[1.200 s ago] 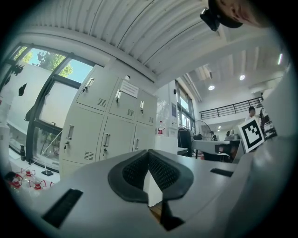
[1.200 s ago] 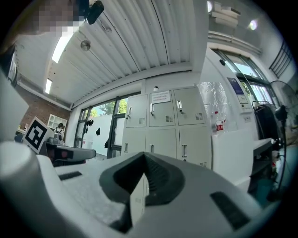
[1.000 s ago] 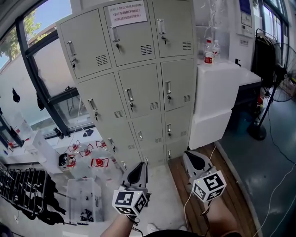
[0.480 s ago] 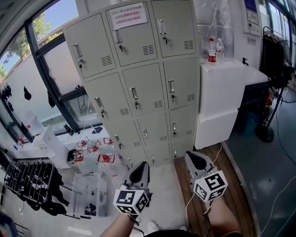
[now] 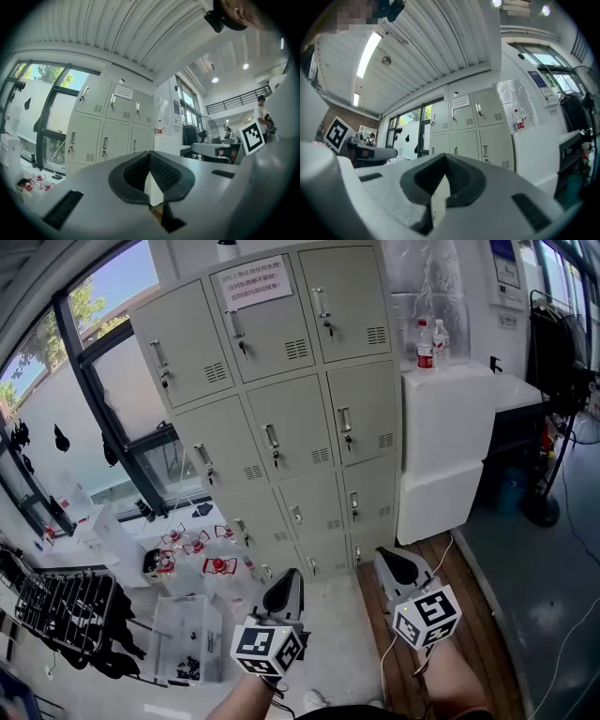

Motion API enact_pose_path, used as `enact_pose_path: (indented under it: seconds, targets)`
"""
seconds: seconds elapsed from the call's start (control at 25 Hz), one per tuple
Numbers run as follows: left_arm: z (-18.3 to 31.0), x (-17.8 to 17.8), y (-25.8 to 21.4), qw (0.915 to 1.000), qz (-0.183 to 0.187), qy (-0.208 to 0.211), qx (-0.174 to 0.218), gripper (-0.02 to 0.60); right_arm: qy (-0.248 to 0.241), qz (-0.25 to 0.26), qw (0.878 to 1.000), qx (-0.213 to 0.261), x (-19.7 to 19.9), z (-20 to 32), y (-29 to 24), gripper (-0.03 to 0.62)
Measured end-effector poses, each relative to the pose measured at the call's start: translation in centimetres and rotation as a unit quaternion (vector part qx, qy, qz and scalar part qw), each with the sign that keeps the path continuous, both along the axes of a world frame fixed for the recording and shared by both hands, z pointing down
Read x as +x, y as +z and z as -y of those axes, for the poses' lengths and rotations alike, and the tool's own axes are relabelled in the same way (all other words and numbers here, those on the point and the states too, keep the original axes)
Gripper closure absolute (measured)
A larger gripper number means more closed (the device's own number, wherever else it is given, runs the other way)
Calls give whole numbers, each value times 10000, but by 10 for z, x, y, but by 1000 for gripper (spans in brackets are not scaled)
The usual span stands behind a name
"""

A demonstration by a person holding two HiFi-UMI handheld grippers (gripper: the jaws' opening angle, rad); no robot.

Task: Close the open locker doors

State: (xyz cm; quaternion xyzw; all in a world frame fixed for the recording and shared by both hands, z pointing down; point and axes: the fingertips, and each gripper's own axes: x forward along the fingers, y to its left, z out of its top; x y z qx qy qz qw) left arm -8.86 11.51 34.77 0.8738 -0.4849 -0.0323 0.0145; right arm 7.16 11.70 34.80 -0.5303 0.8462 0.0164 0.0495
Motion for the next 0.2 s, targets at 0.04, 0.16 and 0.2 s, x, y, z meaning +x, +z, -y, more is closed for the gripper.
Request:
enact_pose_path:
  seconds: [0.04, 0.16, 0.2]
  targets:
    - [-1, 1, -1, 10000, 3, 2, 10, 578, -1, 4, 10000, 3, 1, -1, 0, 594]
    - [-3, 5, -2, 10000, 11, 8, 31, 578, 2, 20, 10000, 10, 4, -3, 0, 594]
    - [-4, 6, -3, 10000, 14, 9, 36, 578, 4, 27, 10000, 13, 6, -4, -1, 594]
